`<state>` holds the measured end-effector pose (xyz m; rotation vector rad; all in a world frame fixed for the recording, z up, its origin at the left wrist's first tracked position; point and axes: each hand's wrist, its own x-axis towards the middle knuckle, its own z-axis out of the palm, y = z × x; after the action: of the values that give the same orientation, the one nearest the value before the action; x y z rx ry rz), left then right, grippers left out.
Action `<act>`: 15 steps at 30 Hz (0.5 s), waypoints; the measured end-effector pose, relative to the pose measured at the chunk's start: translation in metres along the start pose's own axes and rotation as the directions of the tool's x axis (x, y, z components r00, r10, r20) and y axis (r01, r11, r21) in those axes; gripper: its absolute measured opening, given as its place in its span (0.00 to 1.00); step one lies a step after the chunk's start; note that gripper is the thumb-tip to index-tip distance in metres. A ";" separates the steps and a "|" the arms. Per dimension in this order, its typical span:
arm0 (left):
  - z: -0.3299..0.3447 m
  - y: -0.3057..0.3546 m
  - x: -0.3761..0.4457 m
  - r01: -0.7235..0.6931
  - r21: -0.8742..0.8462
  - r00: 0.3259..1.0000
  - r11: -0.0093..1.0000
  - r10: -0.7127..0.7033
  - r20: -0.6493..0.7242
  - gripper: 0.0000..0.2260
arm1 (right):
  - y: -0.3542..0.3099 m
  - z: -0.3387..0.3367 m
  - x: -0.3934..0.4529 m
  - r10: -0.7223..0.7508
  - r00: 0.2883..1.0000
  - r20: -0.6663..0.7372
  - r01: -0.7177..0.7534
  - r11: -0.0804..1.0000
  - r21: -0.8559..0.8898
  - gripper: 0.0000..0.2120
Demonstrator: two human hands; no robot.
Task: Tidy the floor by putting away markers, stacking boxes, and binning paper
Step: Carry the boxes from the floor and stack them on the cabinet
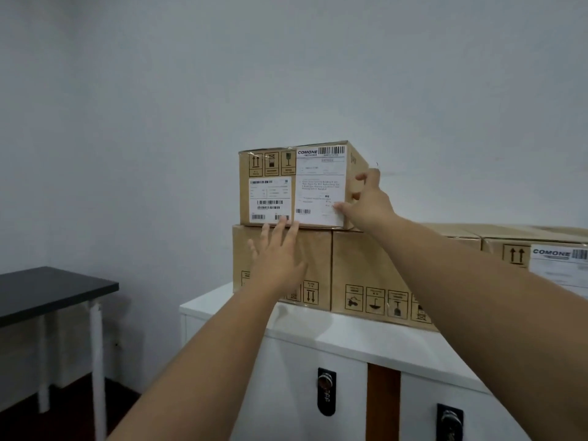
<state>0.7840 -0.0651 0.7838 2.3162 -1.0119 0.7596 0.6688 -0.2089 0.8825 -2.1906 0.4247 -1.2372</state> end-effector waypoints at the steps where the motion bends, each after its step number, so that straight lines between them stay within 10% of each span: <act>1: 0.001 -0.004 0.003 0.021 -0.016 1.000 1.000 -0.021 -0.014 0.38 | 0.004 0.003 0.002 0.021 1.000 0.014 -0.021 1.000 -0.001 0.32; 15: 0.013 -0.036 0.019 0.166 -0.185 0.978 0.969 -0.138 0.154 0.41 | 0.006 0.018 0.010 0.041 0.990 0.134 -0.030 0.996 -0.081 0.32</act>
<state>0.8260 -0.0612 0.7791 2.2671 -0.9100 0.4201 0.6900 -0.2128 0.8785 -2.3069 0.4619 -1.0609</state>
